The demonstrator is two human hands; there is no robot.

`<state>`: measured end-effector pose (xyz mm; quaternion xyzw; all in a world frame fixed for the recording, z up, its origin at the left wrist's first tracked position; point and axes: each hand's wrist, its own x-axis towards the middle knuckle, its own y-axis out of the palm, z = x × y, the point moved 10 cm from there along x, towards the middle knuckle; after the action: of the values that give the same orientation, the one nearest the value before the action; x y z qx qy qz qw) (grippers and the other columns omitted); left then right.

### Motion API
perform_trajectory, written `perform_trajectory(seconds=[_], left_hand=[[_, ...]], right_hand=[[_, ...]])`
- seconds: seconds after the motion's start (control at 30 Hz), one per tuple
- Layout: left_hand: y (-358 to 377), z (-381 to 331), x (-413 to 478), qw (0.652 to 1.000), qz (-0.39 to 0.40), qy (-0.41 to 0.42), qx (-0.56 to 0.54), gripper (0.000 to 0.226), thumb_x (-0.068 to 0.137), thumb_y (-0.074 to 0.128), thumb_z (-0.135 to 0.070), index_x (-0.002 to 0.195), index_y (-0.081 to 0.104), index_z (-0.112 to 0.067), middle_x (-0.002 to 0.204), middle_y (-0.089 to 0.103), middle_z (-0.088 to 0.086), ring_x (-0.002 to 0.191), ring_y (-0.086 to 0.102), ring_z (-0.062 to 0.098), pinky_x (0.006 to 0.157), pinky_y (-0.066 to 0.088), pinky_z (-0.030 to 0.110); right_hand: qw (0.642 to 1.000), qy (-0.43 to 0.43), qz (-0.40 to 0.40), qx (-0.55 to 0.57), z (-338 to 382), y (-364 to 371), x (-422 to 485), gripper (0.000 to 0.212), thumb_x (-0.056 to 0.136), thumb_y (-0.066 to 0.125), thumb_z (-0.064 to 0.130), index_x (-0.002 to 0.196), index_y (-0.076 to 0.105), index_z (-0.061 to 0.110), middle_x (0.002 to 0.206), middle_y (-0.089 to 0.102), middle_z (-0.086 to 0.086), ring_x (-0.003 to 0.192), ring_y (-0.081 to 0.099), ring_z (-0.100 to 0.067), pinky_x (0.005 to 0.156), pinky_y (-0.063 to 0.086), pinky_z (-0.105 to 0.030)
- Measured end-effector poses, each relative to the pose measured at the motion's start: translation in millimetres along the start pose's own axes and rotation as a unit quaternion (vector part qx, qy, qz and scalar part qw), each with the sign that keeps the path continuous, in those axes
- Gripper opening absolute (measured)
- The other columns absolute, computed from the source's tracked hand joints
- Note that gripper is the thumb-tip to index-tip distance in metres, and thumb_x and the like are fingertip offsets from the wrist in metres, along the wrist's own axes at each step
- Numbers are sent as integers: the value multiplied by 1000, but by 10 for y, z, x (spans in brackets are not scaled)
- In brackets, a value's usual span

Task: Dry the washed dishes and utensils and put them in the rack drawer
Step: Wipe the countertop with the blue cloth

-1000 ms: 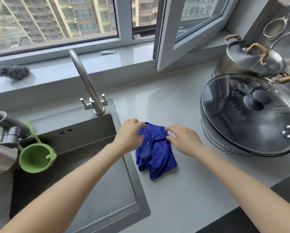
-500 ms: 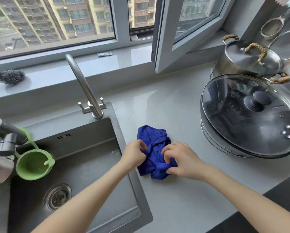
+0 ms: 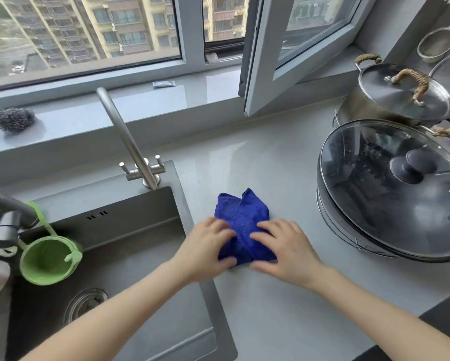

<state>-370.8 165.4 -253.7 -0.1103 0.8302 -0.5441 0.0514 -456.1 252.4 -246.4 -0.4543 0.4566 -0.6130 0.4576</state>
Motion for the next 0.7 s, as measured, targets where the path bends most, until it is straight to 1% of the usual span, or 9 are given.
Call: perform_trajectory(seconds=[0.1,0.2,0.23,0.3,0.33,0.47,0.57,0.63,0.7], left_hand=[[321,-24,-89,993,59,59,82,45,67,51,-44,103,64,-19,101,64,-4,94,59,19,77,52,26],[177,143,84,996,29,-45,-73,29,75,37,-15,83,65,-14,74,65,0,73,60,26,68,49,31],[77,294,135,979,1,-124,-160,27,79,38,-11,84,64,-13,74,65,3,72,61,26,71,50,33],[43,577,192,880,-13,-294,-374,18,89,48,-12,99,62,-13,89,67,7,76,61,20,76,51,32],[8,679,228,840,-30,-348,-416,19,92,50,-18,109,58,-14,97,65,7,81,60,20,76,49,30],[31,939,244,769,-73,-471,-426,47,92,44,-45,130,42,-17,119,58,6,107,56,27,89,43,35],[220,845,146,747,-50,-487,-450,53,90,48,-49,130,43,-15,124,55,5,110,55,26,83,44,32],[264,806,141,754,-61,-482,-442,48,87,59,-31,129,44,-13,116,57,5,98,58,21,74,45,26],[224,818,169,735,-96,-492,-457,42,82,61,-10,122,48,-9,102,60,7,83,60,17,63,47,23]], right_hand=[[996,-71,34,-31,30,253,-147,40,74,49,20,112,60,14,110,68,-11,93,65,-27,72,57,-34],[985,29,1,172,-148,18,102,35,79,41,4,103,65,12,93,70,-1,77,63,-15,69,52,-26],[962,111,-7,251,-310,-38,192,30,83,43,4,104,63,14,89,69,3,73,59,-8,72,48,-22],[882,281,-3,378,-663,36,314,22,89,52,9,109,54,19,84,63,2,69,55,-9,74,44,-26],[859,349,-7,375,-836,78,345,23,91,54,15,114,50,18,87,62,0,75,58,-15,77,44,-31],[841,469,50,265,-1056,237,309,53,95,44,45,136,36,13,122,60,-9,113,56,-28,93,41,-36],[797,472,73,369,-860,481,247,62,89,56,43,139,34,14,127,55,-8,113,55,-25,95,46,-37],[766,480,49,425,-796,568,275,57,88,62,30,136,38,13,128,53,-6,111,55,-23,94,48,-37],[734,492,6,468,-800,557,370,49,87,64,19,131,44,13,126,54,-7,109,57,-22,91,50,-35]])
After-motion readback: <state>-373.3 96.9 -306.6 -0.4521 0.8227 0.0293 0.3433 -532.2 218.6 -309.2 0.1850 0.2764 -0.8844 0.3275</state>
